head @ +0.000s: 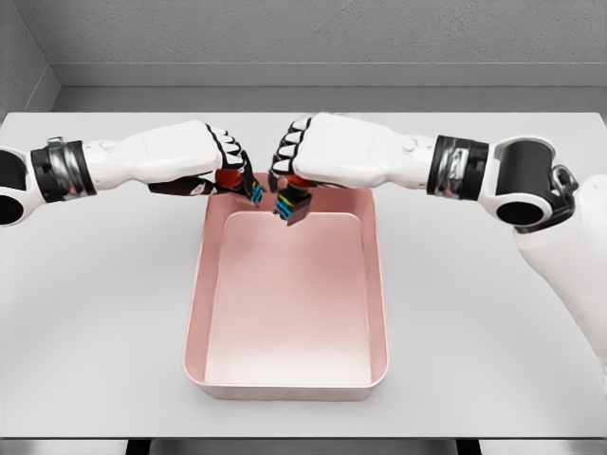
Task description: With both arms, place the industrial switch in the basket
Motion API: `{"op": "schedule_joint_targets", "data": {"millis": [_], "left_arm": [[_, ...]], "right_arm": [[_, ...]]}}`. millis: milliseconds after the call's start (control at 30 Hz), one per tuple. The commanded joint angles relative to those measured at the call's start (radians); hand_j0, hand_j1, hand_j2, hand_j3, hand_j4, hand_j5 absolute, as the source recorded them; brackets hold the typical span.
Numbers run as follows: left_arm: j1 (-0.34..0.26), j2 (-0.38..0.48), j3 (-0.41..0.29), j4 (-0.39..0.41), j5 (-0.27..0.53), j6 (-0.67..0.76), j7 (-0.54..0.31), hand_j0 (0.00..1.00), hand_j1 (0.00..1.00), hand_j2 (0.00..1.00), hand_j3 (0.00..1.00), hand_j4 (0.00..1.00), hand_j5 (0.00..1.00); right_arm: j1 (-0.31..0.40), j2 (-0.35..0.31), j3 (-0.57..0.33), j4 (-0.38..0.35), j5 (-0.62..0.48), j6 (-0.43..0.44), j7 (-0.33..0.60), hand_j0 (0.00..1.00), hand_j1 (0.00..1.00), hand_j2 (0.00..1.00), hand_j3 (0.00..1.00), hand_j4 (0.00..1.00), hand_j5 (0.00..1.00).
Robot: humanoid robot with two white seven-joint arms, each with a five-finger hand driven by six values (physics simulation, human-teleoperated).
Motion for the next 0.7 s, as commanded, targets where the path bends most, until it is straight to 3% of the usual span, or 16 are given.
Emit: {"op": "schedule_joint_targets", "data": {"millis": [0, 200, 267, 533, 600, 667], "left_arm": [[0.000, 0.009, 0.001, -0.004, 0.007, 0.001, 0.001, 0.51, 0.51, 0.51, 0.51, 0.51, 0.51], [0.000, 0.015, 0.001, -0.004, 0.007, 0.001, 0.001, 0.51, 0.51, 0.51, 0.51, 0.51, 0.51], [0.000, 0.016, 0.001, -0.007, 0.007, 0.001, 0.001, 0.51, 0.51, 0.51, 0.51, 0.51, 0.51], [0.000, 0.016, 0.001, -0.016, 0.009, 0.001, 0.001, 0.51, 0.51, 0.51, 0.51, 0.51, 0.51], [0.000, 0.016, 0.001, -0.022, 0.009, 0.001, 0.001, 0.51, 0.51, 0.51, 0.51, 0.51, 0.51], [0.000, 0.015, 0.001, -0.030, 0.009, 0.001, 0.001, 0.51, 0.51, 0.51, 0.51, 0.51, 0.51]], "right_arm": [[0.000, 0.009, 0.013, 0.001, -0.003, 0.004, -0.001, 1.00, 1.00, 1.00, 1.00, 1.00, 1.00], [0.003, -0.066, -0.005, -0.002, -0.009, 0.004, -0.001, 1.00, 1.00, 1.00, 1.00, 1.00, 1.00], [0.012, -0.081, -0.048, -0.003, -0.015, 0.004, -0.001, 1.00, 1.00, 1.00, 1.00, 1.00, 1.00], [0.020, -0.083, -0.064, -0.006, -0.017, 0.004, -0.001, 1.00, 1.00, 1.00, 1.00, 1.00, 1.00], [0.052, -0.095, -0.172, -0.006, -0.023, 0.004, -0.001, 1.00, 1.00, 1.00, 1.00, 1.00, 1.00], [0.060, -0.116, -0.226, -0.014, -0.026, 0.004, -0.001, 1.00, 1.00, 1.00, 1.00, 1.00, 1.00]]}}
